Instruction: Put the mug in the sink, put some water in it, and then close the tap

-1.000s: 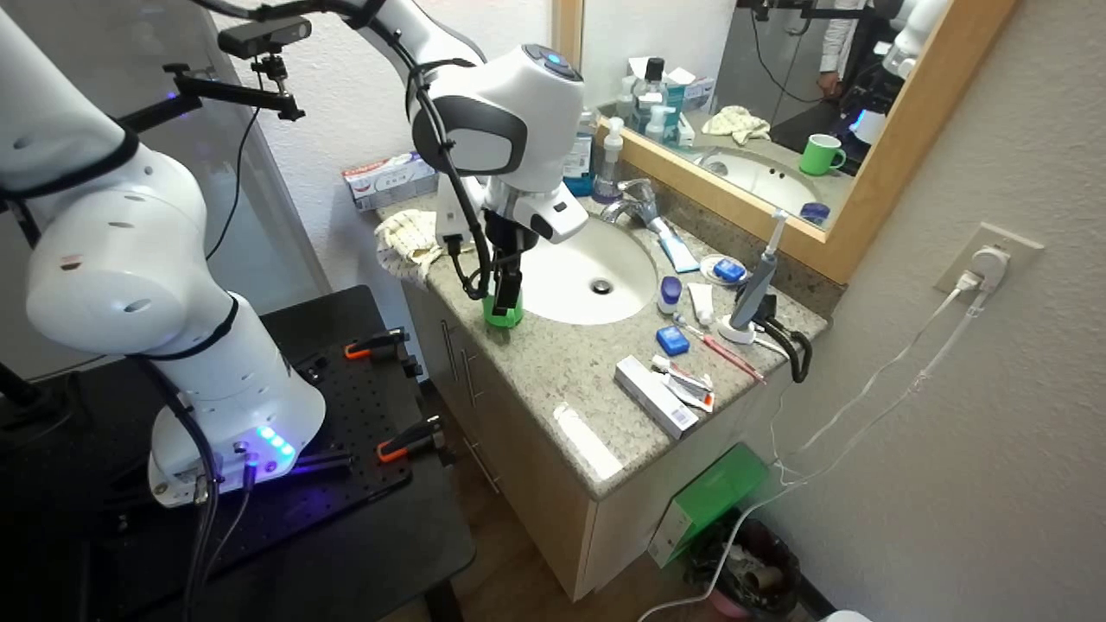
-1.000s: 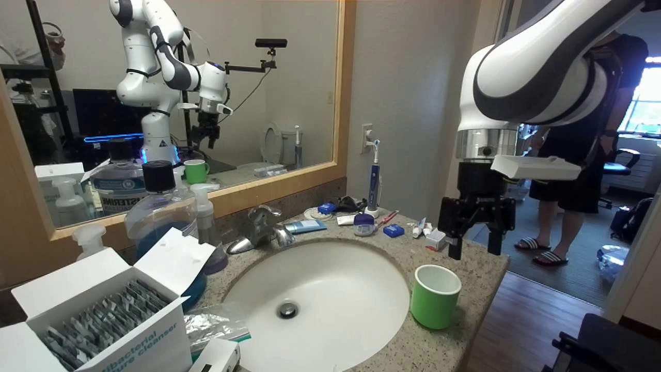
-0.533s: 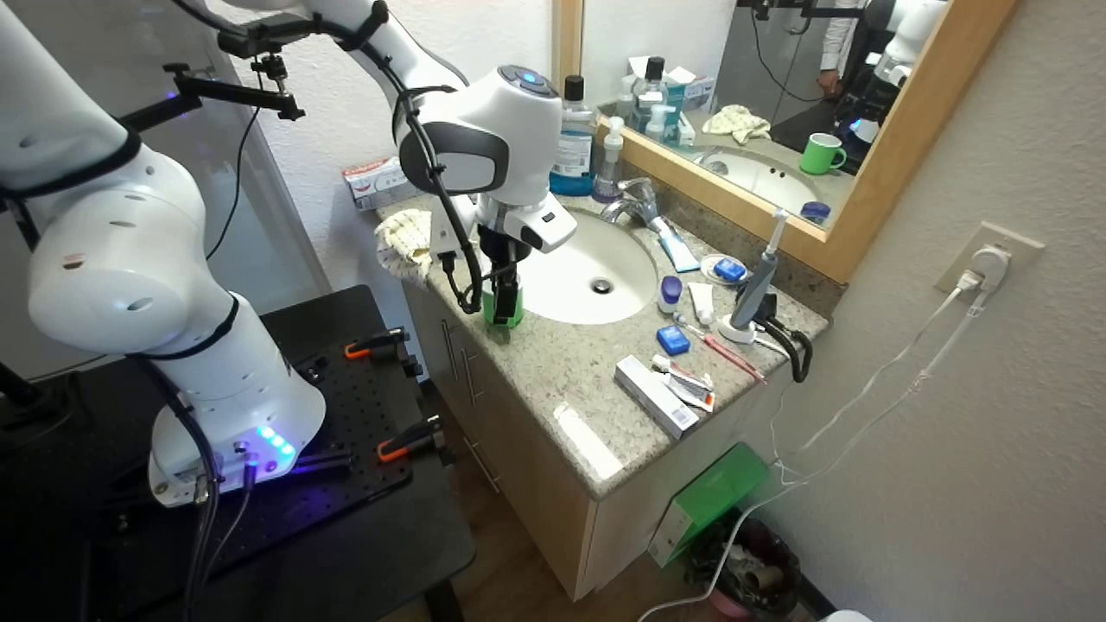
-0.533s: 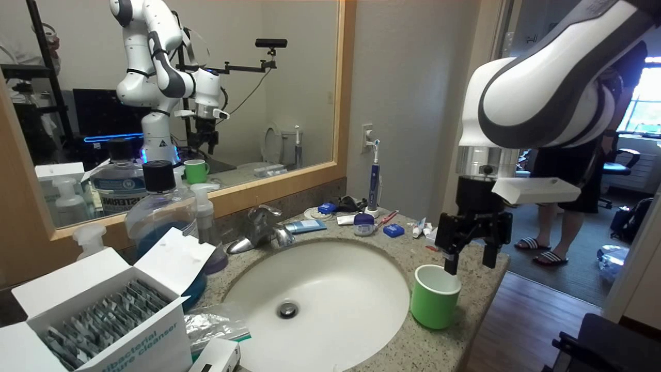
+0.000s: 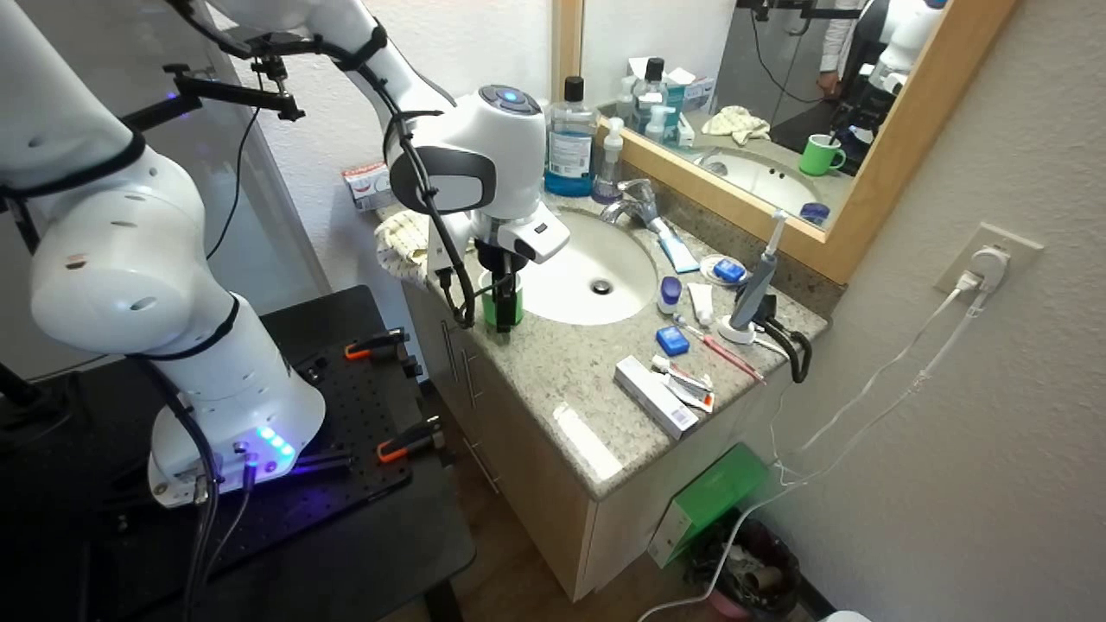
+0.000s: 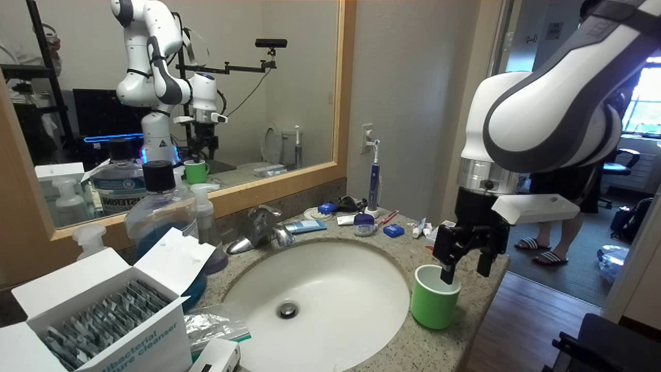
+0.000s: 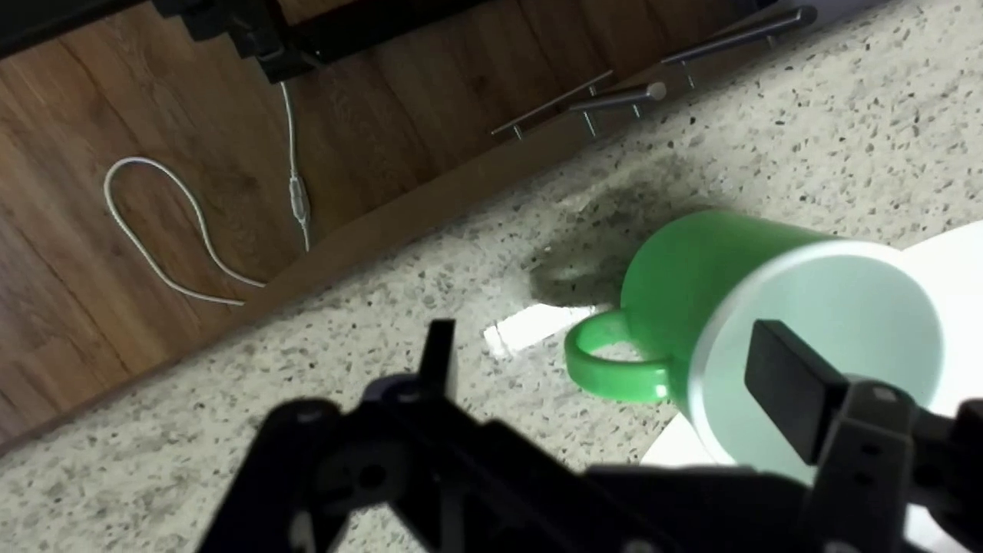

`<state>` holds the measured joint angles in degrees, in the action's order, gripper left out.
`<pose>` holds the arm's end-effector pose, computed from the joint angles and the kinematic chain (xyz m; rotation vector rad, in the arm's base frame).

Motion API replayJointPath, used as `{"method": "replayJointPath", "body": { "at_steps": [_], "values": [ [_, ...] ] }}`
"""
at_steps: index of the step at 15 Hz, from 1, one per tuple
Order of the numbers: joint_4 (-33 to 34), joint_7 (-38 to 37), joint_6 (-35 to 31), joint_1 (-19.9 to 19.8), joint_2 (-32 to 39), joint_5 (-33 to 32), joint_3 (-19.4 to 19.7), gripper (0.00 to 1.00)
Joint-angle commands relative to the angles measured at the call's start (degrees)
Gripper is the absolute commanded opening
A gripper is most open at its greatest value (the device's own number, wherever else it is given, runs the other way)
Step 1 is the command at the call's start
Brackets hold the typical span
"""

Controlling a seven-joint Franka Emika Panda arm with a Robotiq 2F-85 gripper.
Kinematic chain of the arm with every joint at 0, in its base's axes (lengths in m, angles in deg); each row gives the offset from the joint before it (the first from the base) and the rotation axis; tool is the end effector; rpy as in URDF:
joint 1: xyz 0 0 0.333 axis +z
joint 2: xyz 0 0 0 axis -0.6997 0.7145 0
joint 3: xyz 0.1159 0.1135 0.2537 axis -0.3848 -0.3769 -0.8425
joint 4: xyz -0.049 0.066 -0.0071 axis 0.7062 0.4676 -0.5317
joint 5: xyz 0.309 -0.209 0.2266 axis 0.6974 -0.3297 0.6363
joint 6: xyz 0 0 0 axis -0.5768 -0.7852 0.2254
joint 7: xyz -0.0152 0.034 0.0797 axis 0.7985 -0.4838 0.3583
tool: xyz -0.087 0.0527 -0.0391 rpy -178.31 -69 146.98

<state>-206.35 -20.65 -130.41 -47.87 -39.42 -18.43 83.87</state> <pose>0.3975 -0.0475 0.1870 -3.0146 0.5583 0.0756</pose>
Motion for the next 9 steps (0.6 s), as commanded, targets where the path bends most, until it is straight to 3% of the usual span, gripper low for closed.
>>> {"method": "replayJointPath", "body": {
  "at_steps": [1,5,8,9],
  "values": [
    [0.06,-1.36,-2.05,0.48,0.86,0.00,-0.58,0.70],
    [0.13,-1.69,-2.15,0.72,1.15,-0.43,-0.83,0.44],
    [0.23,-1.91,-2.03,0.89,1.06,-0.70,-1.24,0.32],
    [0.26,-1.94,-1.93,0.94,1.01,-0.77,-1.35,0.34]
  ]
}}
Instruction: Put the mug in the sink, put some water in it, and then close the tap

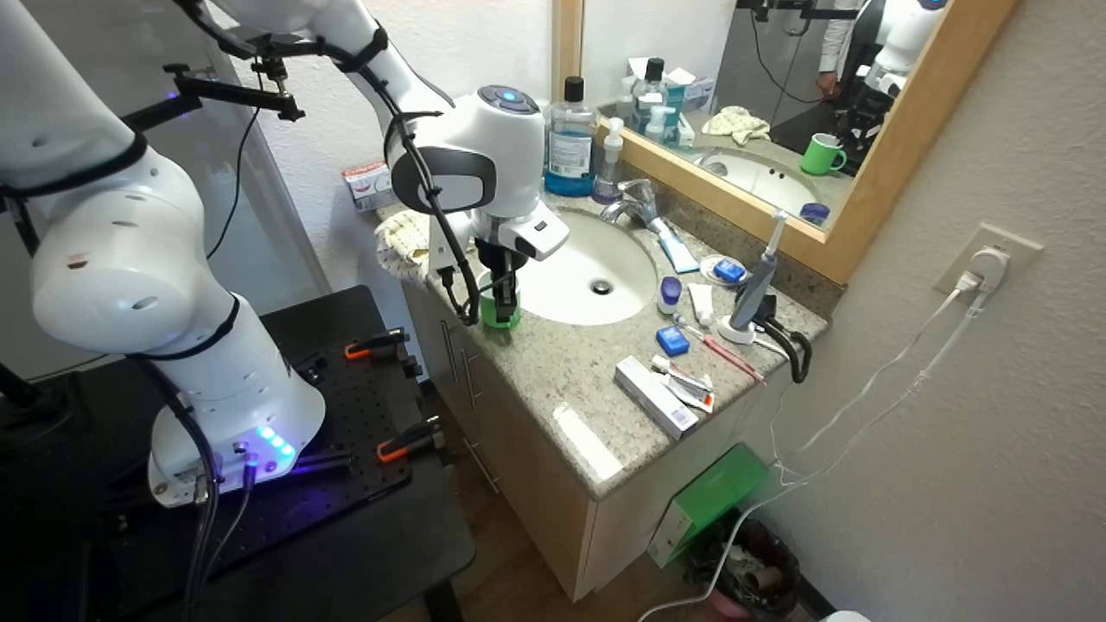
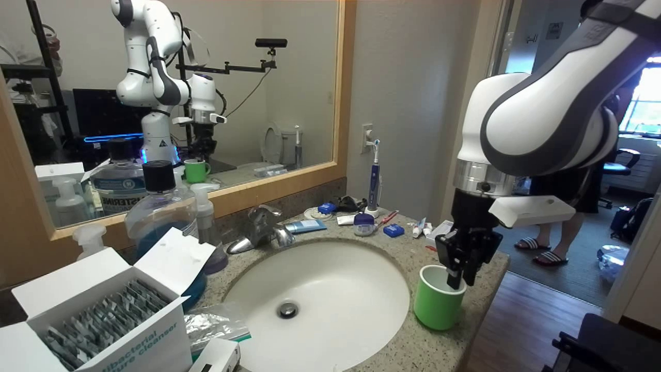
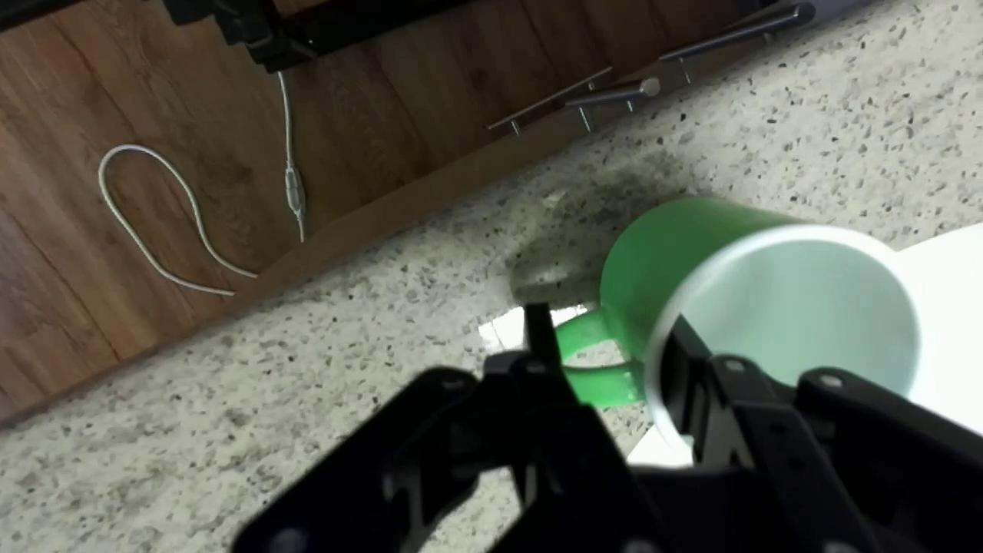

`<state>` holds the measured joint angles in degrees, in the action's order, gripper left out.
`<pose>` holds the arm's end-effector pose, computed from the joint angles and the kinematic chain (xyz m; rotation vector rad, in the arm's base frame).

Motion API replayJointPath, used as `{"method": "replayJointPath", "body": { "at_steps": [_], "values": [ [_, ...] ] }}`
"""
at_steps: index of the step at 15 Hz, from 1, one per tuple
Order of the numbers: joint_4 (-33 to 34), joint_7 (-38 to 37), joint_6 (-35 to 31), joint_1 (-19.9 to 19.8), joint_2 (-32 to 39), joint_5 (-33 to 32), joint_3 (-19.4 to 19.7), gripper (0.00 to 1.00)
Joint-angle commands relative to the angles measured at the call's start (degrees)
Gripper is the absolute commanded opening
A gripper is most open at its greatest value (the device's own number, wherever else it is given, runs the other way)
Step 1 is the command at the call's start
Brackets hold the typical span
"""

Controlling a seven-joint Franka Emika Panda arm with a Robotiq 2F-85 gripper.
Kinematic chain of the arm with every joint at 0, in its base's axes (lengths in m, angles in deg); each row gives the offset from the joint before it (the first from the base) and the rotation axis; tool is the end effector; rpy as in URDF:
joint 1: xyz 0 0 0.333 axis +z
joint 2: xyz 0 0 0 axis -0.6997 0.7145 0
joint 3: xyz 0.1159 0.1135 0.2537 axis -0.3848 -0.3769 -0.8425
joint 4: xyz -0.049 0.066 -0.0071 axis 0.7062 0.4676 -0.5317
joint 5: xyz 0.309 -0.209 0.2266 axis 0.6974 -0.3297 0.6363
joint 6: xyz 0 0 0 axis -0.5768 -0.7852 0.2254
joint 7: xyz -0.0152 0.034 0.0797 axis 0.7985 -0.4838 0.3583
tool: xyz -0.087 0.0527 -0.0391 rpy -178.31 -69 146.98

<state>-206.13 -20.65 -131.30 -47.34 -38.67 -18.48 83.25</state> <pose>0.3998 -0.0403 0.1844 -3.0243 0.5292 0.0668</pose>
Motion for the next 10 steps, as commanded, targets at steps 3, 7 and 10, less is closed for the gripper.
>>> {"method": "replayJointPath", "body": {
  "at_steps": [3,7,10],
  "values": [
    [0.10,-2.13,-0.95,0.67,0.21,-0.94,-1.03,0.25],
    [0.11,-2.13,-0.81,0.87,0.05,-1.11,-1.27,0.00],
    [0.33,-2.09,-0.55,0.91,0.02,-1.21,-1.30,0.02]
  ]
}}
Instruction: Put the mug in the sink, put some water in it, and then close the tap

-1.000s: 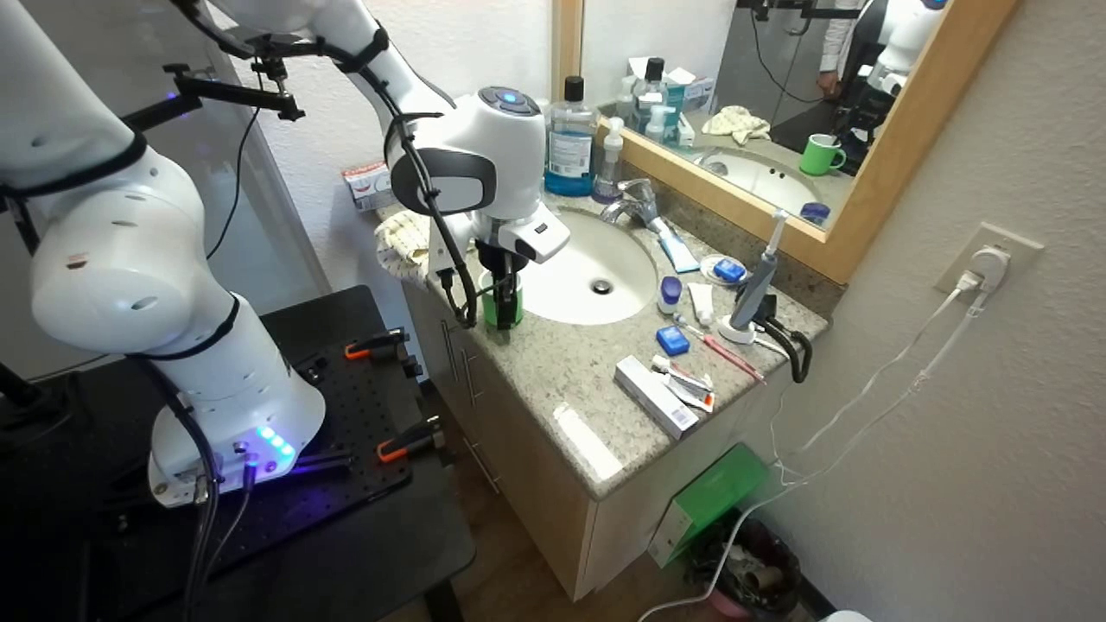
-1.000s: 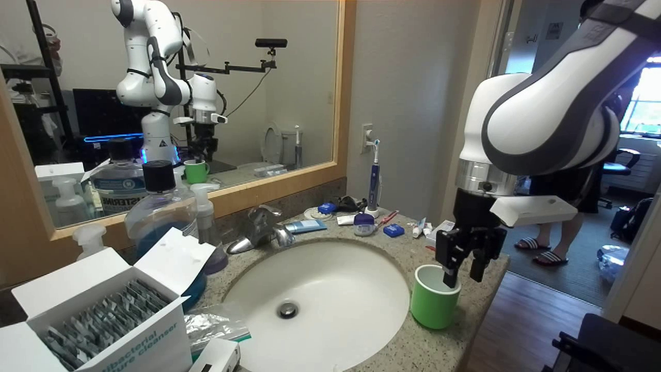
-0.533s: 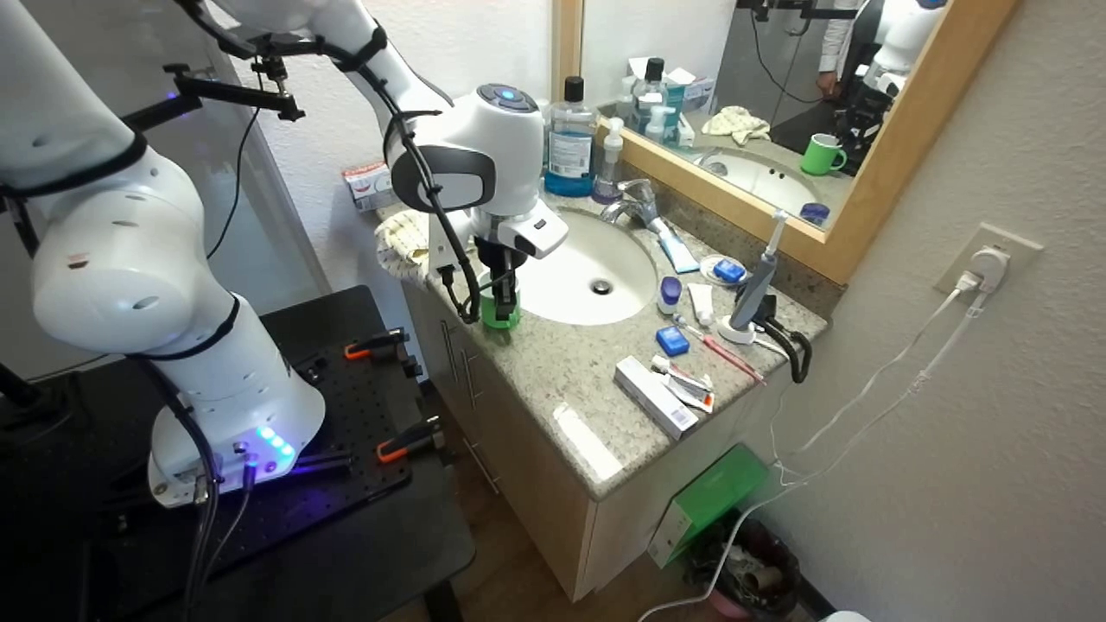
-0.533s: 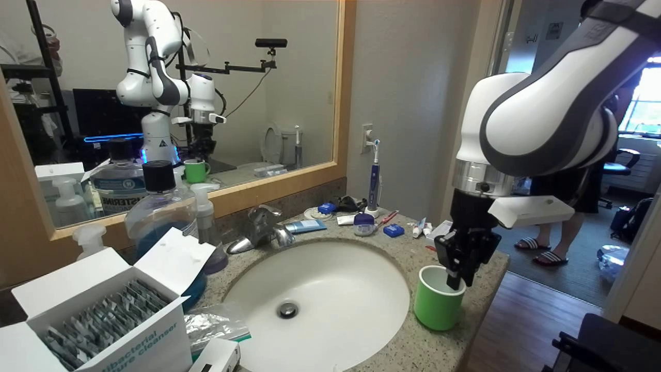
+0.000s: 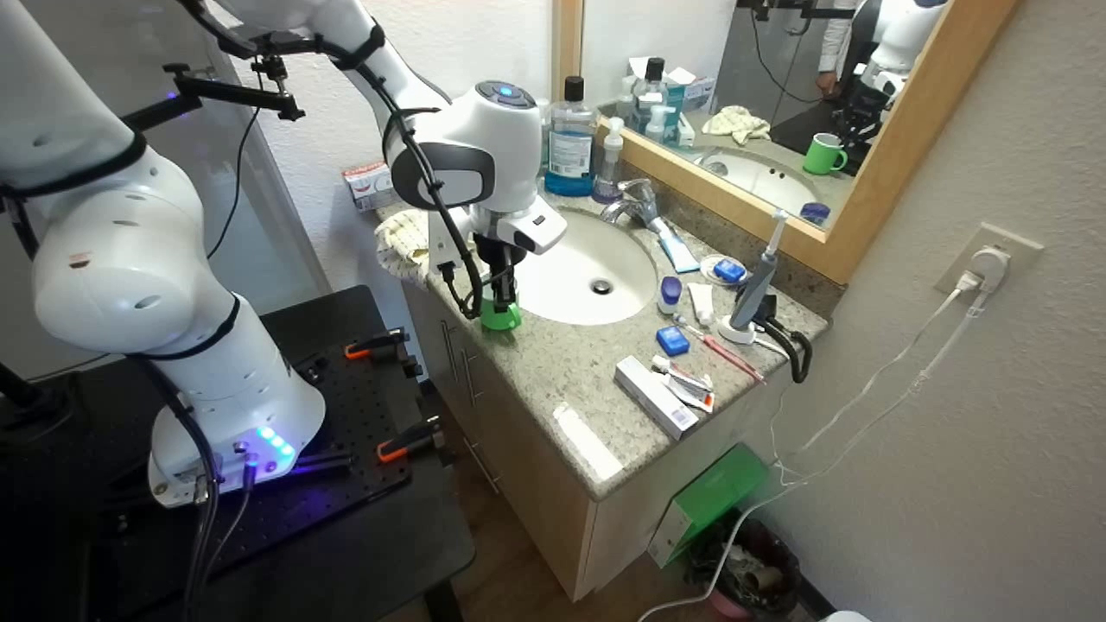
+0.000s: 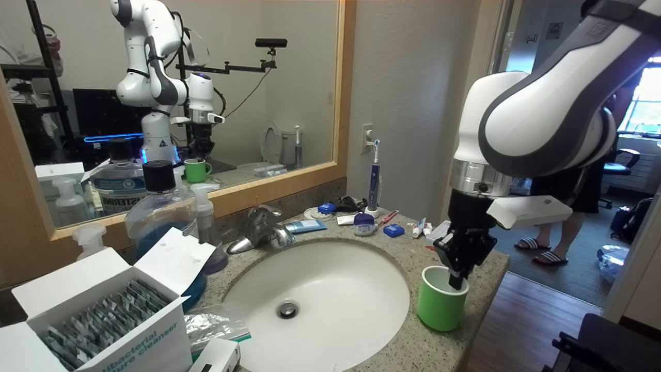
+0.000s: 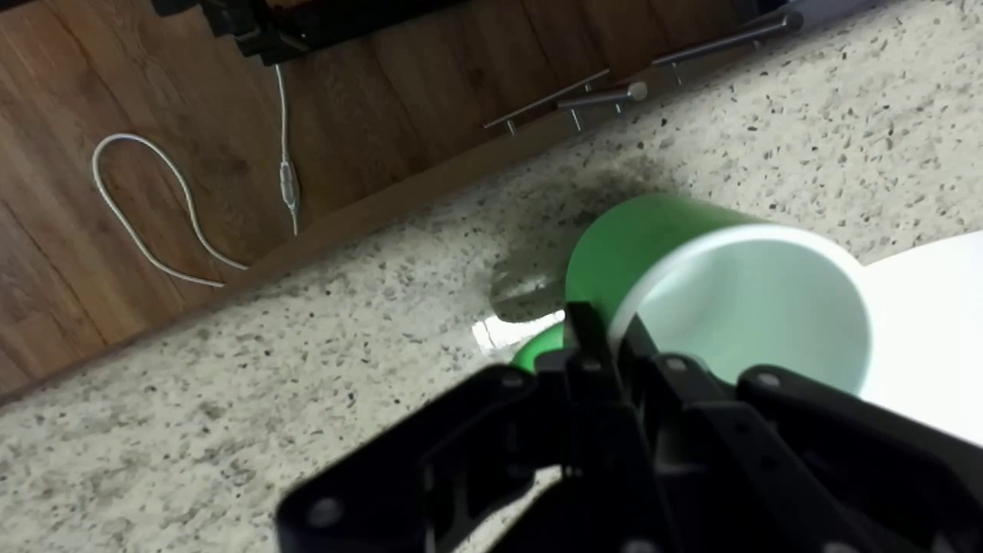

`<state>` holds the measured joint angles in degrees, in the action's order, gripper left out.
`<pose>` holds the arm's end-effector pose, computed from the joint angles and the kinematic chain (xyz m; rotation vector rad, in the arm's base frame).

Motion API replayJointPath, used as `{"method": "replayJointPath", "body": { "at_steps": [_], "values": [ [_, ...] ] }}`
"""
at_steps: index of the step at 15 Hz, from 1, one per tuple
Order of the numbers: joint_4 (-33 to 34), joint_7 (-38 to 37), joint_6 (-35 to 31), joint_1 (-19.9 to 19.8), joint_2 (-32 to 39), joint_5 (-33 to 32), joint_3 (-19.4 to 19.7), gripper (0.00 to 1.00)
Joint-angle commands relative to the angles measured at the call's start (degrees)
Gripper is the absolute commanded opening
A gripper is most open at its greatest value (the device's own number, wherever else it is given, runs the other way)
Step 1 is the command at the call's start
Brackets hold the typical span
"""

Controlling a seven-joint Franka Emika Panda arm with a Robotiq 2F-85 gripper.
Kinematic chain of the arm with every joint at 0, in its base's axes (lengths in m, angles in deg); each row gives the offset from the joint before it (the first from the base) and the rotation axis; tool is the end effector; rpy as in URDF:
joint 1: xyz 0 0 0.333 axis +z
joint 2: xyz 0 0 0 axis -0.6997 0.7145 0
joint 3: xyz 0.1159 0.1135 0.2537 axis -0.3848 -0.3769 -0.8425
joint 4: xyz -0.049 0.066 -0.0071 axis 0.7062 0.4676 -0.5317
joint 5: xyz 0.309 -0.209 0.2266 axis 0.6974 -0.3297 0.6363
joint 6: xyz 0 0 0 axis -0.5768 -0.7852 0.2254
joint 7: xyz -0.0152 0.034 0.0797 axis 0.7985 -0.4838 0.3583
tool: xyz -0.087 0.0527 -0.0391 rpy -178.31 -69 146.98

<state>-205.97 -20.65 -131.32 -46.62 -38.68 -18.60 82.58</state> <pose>0.4020 -0.0308 0.1856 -3.0335 0.4901 0.0628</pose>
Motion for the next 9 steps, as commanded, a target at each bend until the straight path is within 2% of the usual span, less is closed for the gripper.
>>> {"method": "replayJointPath", "body": {
  "at_steps": [1,9],
  "values": [
    [0.30,-2.14,-0.38,0.19,0.03,-1.20,-0.66,0.02],
    [4.18,-2.62,2.41,0.81,-1.64,-3.68,-1.91,0.02]
  ]
}}
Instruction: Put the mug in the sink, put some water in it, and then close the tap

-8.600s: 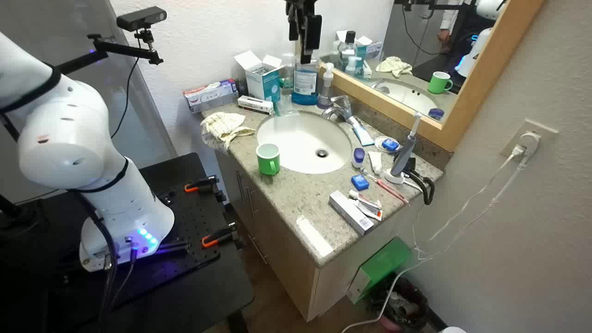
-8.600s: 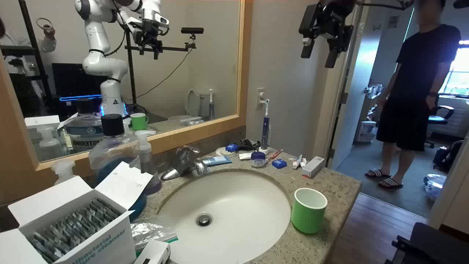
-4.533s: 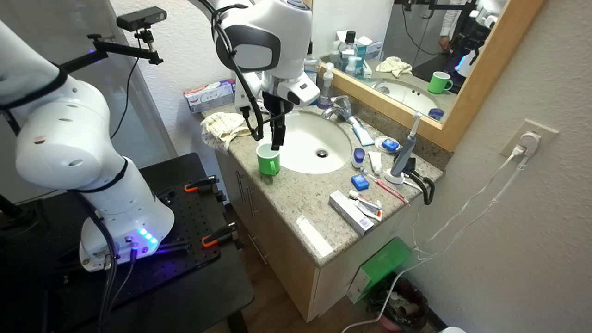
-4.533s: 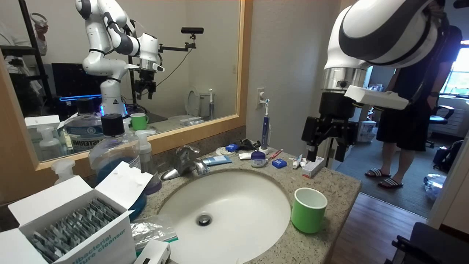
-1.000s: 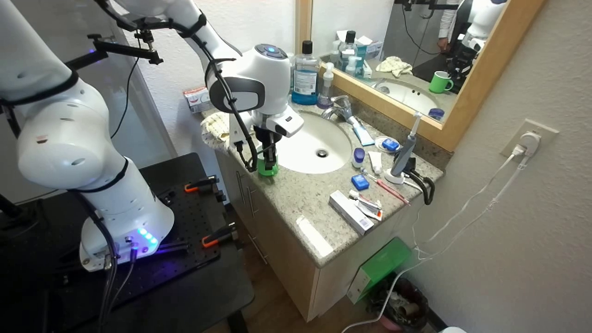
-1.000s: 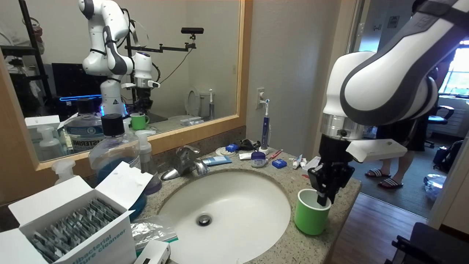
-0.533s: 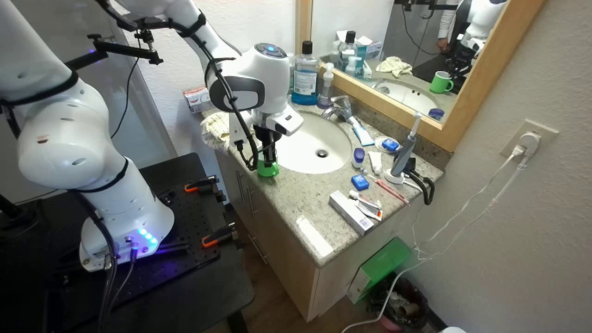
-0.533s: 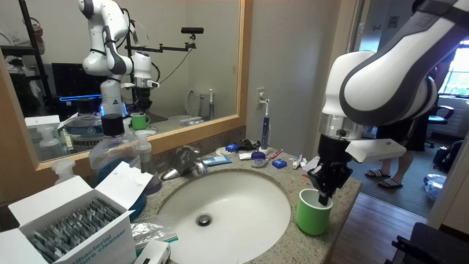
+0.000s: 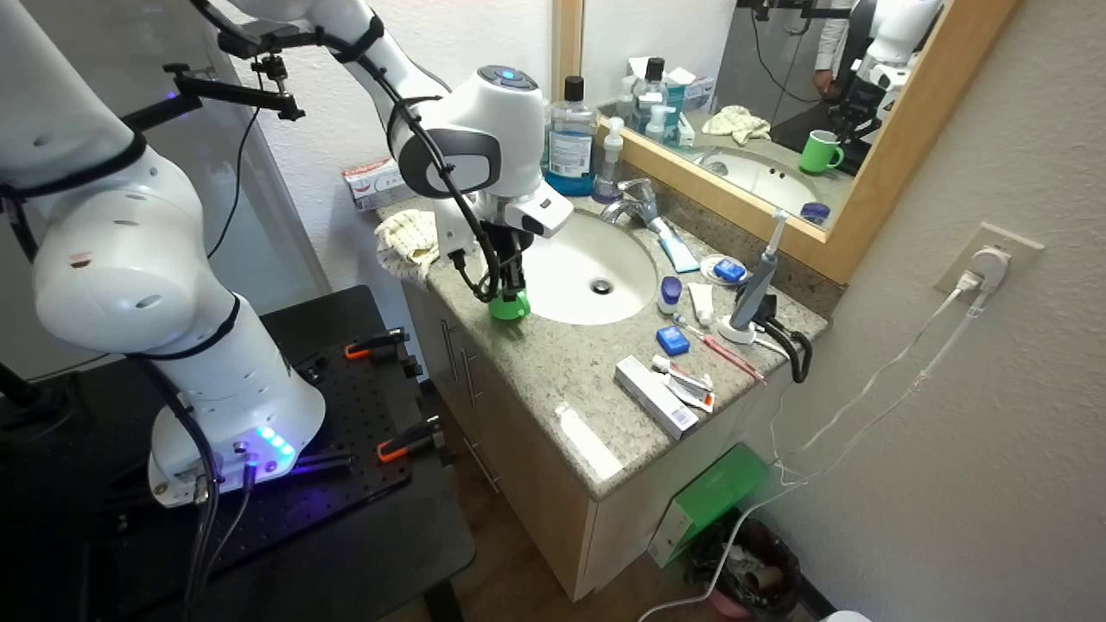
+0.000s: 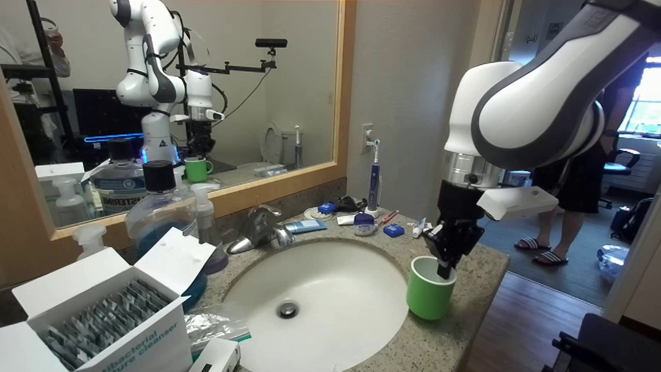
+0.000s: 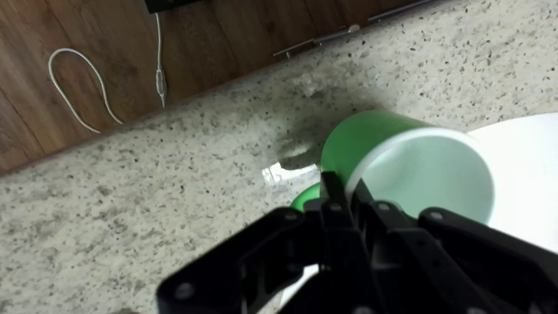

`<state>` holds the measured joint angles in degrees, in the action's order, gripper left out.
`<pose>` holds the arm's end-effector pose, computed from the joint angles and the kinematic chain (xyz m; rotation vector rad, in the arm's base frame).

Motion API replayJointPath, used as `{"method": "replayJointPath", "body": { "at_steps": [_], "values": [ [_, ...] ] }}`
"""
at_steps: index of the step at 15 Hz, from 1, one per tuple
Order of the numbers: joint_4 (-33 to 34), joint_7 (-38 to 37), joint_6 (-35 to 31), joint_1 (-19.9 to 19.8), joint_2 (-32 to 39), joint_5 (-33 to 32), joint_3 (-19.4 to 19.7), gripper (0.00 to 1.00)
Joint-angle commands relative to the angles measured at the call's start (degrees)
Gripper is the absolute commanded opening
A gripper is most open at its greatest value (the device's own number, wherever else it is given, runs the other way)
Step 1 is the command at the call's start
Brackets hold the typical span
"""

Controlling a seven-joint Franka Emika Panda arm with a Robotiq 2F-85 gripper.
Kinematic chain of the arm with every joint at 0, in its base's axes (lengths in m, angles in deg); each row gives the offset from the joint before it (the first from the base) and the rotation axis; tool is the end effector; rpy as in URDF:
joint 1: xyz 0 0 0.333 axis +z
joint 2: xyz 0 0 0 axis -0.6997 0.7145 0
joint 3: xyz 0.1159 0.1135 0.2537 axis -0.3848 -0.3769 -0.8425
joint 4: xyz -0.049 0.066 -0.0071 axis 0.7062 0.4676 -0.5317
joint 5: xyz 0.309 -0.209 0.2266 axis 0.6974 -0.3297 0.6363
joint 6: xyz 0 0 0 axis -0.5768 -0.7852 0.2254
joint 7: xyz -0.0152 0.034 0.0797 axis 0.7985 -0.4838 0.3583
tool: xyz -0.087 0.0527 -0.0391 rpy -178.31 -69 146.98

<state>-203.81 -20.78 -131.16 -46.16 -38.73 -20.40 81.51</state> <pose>0.4195 -0.0204 0.1994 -3.0599 0.4114 0.0083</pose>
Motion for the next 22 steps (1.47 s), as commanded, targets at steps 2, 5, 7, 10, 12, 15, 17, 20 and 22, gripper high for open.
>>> {"method": "replayJointPath", "body": {
  "at_steps": [2,5,7,10,12,15,17,20,22],
  "values": [
    [3.43,-2.27,2.54,0.54,-1.83,-2.32,-1.14,0.02],
    [6.04,-2.75,2.55,0.96,-0.87,-3.18,-1.79,0.02],
    [7.74,-2.18,2.72,1.41,-0.30,-3.05,-2.14,0.02],
    [10.10,-2.00,2.62,2.08,0.78,-2.93,-2.79,0.02],
    [11.36,-2.30,2.09,2.41,1.67,-2.76,-3.09,0.02],
    [13.48,-3.35,1.54,2.92,3.95,-3.50,-3.67,0.02],
    [15.13,-3.90,1.84,3.38,5.80,-3.74,-3.90,0.02],
    [18.22,-4.87,2.18,4.41,9.42,-4.74,-4.00,0.02],
    [20.57,-5.40,2.77,5.10,11.74,-5.43,-3.96,0.02]
  ]
}}
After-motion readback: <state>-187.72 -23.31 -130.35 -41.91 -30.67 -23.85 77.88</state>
